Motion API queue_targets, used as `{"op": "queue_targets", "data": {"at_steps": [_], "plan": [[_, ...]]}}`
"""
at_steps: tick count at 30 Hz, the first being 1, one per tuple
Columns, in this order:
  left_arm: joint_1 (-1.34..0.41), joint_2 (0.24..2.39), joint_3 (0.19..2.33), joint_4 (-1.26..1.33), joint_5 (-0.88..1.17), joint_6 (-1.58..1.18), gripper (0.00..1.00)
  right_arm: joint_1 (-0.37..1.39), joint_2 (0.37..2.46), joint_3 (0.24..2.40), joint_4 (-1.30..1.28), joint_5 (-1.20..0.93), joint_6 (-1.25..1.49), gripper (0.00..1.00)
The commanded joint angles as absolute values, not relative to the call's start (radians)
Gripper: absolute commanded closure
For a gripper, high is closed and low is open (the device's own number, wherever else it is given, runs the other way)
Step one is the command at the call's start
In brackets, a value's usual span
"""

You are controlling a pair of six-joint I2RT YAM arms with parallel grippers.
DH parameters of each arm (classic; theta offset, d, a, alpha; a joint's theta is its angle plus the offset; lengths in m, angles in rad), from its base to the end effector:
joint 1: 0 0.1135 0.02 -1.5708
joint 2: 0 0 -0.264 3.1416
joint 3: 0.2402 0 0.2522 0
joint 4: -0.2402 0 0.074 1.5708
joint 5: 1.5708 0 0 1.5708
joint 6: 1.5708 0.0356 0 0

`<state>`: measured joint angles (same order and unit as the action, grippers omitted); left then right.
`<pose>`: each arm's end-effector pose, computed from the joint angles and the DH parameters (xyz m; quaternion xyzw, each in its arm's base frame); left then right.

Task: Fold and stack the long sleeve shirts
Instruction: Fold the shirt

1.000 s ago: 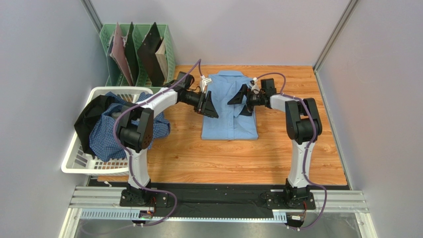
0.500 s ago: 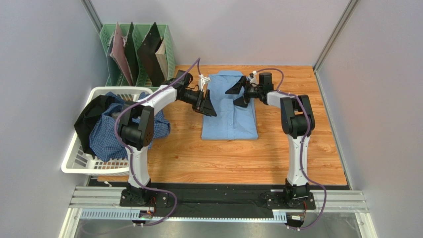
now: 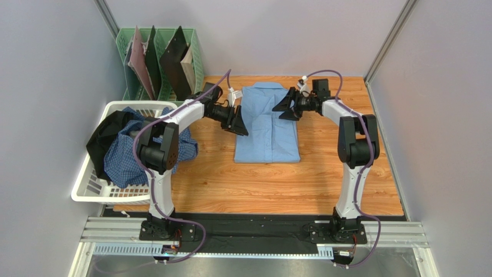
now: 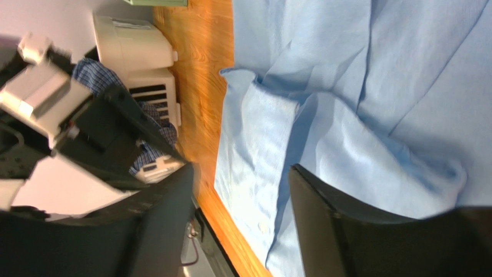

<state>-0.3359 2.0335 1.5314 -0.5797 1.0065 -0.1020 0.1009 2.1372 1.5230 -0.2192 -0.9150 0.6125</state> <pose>0.3915 -0.1685 0.2023 0.2151 0.8305 -0.5028 0.1054 0.4556 0.0745 0.1733 0.0577 0.8499 0.4990 0.1591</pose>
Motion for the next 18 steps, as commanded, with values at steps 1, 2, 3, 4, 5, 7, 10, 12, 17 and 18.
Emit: {"op": "queue_targets", "data": {"at_steps": [1,2,3,4,5,7,10,12,17,18], "plan": [[-0.298,2.023,1.61,-0.54,0.807,-0.132,0.47,0.087,2.008,1.526,-0.478,-0.793,0.313,0.39],[-0.298,2.028,1.629,-0.555,0.767,-0.117,0.48,0.086,2.005,1.523,-0.498,-0.761,0.28,0.43],[-0.298,2.036,1.644,-0.572,0.712,-0.104,0.49,0.086,2.005,1.528,-0.538,-0.714,0.247,0.45],[-0.293,2.054,1.672,-0.589,0.715,-0.085,0.5,0.086,2.014,1.535,-0.554,-0.691,0.201,0.46],[-0.291,2.065,1.687,-0.6,0.716,-0.077,0.5,0.086,2.022,1.543,-0.569,-0.674,0.187,0.48],[-0.291,2.095,1.727,-0.629,0.706,-0.054,0.5,0.086,2.049,1.566,-0.594,-0.635,0.166,0.51],[-0.291,2.123,1.756,-0.632,0.689,-0.035,0.5,0.087,2.075,1.6,-0.604,-0.598,0.146,0.54],[-0.291,2.138,1.772,-0.641,0.674,-0.011,0.5,0.089,2.1,1.615,-0.601,-0.575,0.141,0.54],[-0.291,2.177,1.798,-0.664,0.652,0.031,0.49,0.095,2.14,1.651,-0.601,-0.542,0.133,0.55],[-0.291,2.178,1.798,-0.663,0.644,0.044,0.49,0.098,2.144,1.651,-0.601,-0.534,0.129,0.55]]}}
